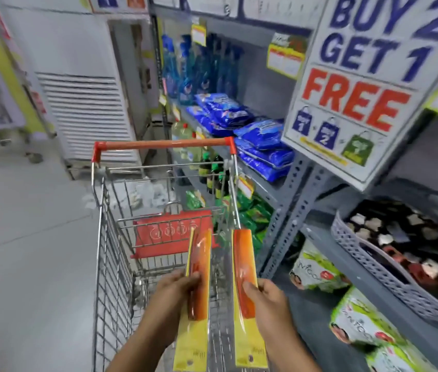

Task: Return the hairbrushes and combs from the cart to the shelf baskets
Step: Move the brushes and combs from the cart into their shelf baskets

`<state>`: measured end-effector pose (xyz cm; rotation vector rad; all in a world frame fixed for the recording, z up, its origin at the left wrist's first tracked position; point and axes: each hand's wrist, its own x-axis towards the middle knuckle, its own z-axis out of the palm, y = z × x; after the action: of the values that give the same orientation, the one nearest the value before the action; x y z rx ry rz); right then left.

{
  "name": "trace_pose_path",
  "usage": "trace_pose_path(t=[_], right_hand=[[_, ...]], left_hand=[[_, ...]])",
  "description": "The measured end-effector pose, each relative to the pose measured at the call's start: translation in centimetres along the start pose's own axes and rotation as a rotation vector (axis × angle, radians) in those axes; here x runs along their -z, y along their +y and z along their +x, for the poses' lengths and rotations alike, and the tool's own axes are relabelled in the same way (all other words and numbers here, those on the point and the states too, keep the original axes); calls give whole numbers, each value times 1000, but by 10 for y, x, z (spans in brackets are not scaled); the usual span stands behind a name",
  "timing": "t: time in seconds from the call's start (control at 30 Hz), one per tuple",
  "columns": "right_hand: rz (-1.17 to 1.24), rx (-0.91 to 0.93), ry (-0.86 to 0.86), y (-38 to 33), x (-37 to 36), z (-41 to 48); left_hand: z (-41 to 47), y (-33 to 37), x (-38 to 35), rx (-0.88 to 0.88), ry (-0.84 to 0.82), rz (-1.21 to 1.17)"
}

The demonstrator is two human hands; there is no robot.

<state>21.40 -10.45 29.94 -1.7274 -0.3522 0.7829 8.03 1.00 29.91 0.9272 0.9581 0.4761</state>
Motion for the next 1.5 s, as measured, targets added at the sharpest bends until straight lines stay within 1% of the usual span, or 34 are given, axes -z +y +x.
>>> trace_pose_path(t=[0.1, 0.2, 0.3, 0.4, 0.57, 0.67, 0.77, 0.87, 0.97, 1.13, 1.27, 1.37, 1.5], right_hand=[[50, 49, 27, -29, 30, -17], [104, 100, 56, -52, 58, -28], [117, 155, 104, -63, 84, -37], [136, 165, 172, -69, 112, -47], [202, 158, 243, -69, 164, -73], [255, 167, 330, -61, 201, -91], [240, 157, 427, -47, 244, -118], [255, 136, 519, -29, 282, -145], [269, 130, 638, -9, 322, -179], [215, 106, 958, 24, 394, -248], [91, 118, 1074, 42, 455, -297], [-9, 113, 1172, 56, 501, -324], [-48, 53, 1244, 76, 563, -334]], left_hand=[[-15, 23, -36, -68, -67, 1], [-27, 36, -71, -123, -96, 6], [-41, 42, -104, -141, -127, -2], [-53, 42, -134, -165, -148, 17], [-77, 30, -182, -131, -258, 92], [-96, 16, -214, -110, -331, 137], [-124, -4, -253, -74, -439, 212], [-147, -29, -288, -77, -530, 257], [-175, -58, -330, -8, -645, 300], [-228, -115, -404, 61, -816, 360], [-276, -163, -469, -25, -1021, 463], [-304, -197, -519, -49, -1073, 574], [-319, -236, -577, -113, -1015, 693]])
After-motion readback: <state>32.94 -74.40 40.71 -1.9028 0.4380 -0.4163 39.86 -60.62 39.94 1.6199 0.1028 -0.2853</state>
